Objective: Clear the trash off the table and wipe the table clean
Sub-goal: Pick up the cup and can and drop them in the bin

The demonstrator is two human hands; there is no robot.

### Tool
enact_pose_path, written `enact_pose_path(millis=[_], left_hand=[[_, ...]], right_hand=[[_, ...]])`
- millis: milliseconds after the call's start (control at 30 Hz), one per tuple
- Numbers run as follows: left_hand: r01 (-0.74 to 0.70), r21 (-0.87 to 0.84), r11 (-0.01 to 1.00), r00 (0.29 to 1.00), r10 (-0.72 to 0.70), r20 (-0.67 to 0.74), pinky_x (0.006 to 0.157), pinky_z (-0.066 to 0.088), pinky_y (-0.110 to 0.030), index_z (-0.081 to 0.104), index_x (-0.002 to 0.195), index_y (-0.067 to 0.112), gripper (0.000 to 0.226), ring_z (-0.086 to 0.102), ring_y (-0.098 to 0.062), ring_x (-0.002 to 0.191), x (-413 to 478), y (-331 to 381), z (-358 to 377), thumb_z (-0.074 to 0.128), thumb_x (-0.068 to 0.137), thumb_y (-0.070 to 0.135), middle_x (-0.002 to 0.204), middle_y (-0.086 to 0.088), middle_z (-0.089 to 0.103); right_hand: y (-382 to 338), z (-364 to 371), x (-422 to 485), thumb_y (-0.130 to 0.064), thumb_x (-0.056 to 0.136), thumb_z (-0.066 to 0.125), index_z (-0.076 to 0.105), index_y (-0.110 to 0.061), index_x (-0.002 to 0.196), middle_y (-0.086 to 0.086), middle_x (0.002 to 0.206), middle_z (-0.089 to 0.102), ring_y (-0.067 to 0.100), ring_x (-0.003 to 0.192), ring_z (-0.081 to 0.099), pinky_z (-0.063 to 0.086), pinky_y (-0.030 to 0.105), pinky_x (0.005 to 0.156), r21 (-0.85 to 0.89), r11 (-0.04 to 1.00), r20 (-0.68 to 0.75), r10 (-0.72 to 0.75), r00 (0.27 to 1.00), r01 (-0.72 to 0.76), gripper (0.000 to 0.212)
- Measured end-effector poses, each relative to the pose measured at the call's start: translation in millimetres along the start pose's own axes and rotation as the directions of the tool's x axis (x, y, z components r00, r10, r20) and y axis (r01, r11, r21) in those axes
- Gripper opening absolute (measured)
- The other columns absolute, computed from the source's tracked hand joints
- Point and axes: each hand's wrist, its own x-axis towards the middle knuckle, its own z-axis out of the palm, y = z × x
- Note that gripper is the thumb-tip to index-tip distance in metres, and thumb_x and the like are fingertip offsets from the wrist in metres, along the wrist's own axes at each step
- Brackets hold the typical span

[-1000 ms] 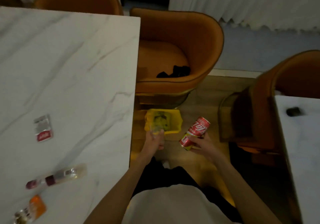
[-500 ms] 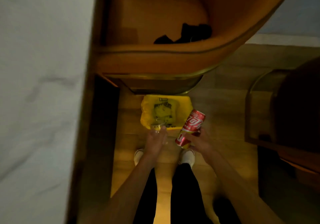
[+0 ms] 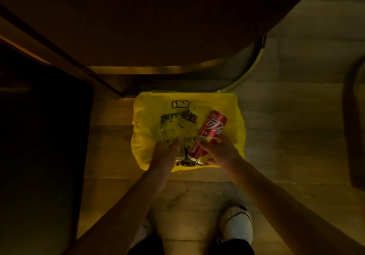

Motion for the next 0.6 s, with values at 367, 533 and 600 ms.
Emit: enact_pose_path(millis=[367,533,600], left_hand=[[-0.232,0.470,0.852,0.969,0.245,0.034,0.093,0.039,-0.032,0.036,0.142,0.010,0.065,0.046,-0.022,0.126,84.2,2.3,15.0,0.062,0.090,0.039,0.133,-0.008,0.049],[-0.474,0.728,0.494,0.833,0.519,0.191,0.120,0.014,-0.037,0.015,0.153,0.011,0.066,0.007,-0.028,0.150,33.8,7.7,0.4,0.049,0.096,0.015,0.161,-0.013,0.014],[-0.487,0.832,0.265,0.784,0.552,0.283,0.122,0.012,-0.045,0.019,0.152,0.013,0.067,0.002,-0.031,0.150,3.4,15.7,-9.8,0.051,0.094,0.022,0.162,-0.013,0.012]], right_hand=[[10.2,17.9,71.7,-0.054,0.077,0.066,0.057,-0.022,0.122,0.008,0.105,0.069,0.027,0.093,0.067,0.056,0.041,0.077,-0.553,0.809,-0.031,-0.261,0.965,0.201,0.055],[-13.0,6.6,16.5,-0.046,0.091,0.055,0.055,-0.026,0.129,0.007,0.124,0.062,0.029,0.113,0.058,0.050,0.039,0.090,-0.792,0.571,-0.002,-0.355,0.935,0.215,0.044],[-18.1,-1.6,-17.4,-0.047,0.091,0.053,0.044,-0.026,0.141,0.006,0.139,0.052,0.028,0.128,0.048,0.042,0.039,0.103,-0.870,0.429,0.065,-0.390,0.918,0.244,0.055]])
